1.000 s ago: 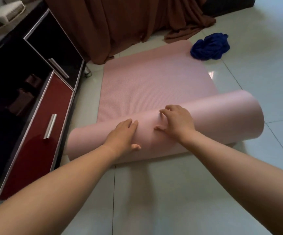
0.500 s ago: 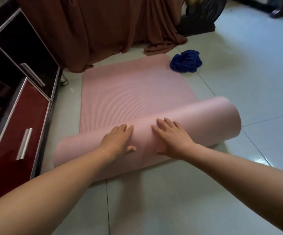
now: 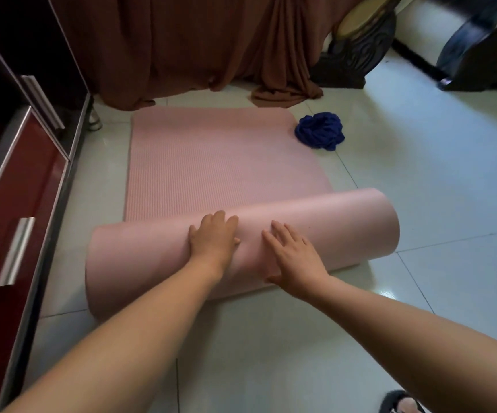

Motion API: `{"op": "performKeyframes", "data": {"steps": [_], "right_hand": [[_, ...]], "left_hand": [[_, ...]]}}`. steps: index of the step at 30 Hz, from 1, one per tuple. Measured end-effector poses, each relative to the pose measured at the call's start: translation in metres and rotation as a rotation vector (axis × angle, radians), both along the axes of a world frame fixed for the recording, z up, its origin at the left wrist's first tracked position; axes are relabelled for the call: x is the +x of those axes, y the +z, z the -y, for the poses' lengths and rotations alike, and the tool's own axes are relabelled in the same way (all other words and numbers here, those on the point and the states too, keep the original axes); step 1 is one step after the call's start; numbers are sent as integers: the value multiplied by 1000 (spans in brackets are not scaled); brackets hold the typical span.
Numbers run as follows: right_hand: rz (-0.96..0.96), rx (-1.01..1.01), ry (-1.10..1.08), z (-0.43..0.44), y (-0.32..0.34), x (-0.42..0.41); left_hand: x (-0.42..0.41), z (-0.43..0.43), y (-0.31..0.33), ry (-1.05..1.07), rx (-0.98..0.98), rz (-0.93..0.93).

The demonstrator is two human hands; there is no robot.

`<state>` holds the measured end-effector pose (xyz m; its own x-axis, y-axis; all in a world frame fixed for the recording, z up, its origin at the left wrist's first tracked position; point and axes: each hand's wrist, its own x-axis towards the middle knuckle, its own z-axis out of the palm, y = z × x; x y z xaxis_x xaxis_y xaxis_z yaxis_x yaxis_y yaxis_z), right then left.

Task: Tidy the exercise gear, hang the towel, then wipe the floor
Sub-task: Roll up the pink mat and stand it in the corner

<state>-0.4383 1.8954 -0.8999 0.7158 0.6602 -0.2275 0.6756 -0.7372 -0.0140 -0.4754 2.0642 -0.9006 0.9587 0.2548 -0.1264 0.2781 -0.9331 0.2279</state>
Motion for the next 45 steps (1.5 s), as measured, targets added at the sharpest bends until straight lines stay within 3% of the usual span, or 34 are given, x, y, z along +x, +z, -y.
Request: {"op": "performKeyframes", "data": {"steps": [7,18,24,30,36,45], "right_hand": [[22,-14,109,-13,8,42],[-88,184,74,-50,5,150],[-31,248,-63,-49,-10,159],[11,249,-1,-48,-22,153],[60,258,147,-35,-23,142],[-7,90,122,-37,-3,141]], "left_hand": [[2,-12,3,-50,61,4],[6,-25,2,-18,236,-236],[25,-25,8,-1,261,-351],[54,-33,5,-91,306,-457],[72,-66,1,-118,284,-356],[120,-107,7,-124,110,-298]]}}
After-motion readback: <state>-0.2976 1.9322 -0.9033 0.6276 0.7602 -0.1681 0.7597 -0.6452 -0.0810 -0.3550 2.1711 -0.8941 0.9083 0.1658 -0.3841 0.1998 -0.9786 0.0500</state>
